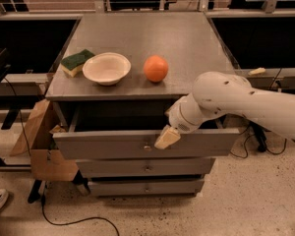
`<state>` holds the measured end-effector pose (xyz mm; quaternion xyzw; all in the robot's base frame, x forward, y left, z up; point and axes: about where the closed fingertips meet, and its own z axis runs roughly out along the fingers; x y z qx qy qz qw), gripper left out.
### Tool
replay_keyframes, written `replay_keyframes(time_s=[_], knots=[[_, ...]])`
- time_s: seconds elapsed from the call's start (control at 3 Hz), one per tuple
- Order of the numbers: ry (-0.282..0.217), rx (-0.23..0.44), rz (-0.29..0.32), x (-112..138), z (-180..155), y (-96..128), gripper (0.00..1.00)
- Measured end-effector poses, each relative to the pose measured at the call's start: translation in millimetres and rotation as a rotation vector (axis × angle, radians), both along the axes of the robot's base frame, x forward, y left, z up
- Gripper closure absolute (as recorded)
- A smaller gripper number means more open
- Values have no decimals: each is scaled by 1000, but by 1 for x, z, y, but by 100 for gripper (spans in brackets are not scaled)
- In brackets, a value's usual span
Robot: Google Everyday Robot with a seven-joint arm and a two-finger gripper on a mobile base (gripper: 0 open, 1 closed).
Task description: Close top drawer
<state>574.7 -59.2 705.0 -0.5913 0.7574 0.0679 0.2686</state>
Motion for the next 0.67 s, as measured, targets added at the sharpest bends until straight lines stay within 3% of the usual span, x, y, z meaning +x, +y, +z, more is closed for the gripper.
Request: replay_keyframes(time_s=[0.33, 0.67], knots=[[-35, 27, -12, -7, 14, -5, 0], [-51, 57, -33, -23, 29, -19, 19]])
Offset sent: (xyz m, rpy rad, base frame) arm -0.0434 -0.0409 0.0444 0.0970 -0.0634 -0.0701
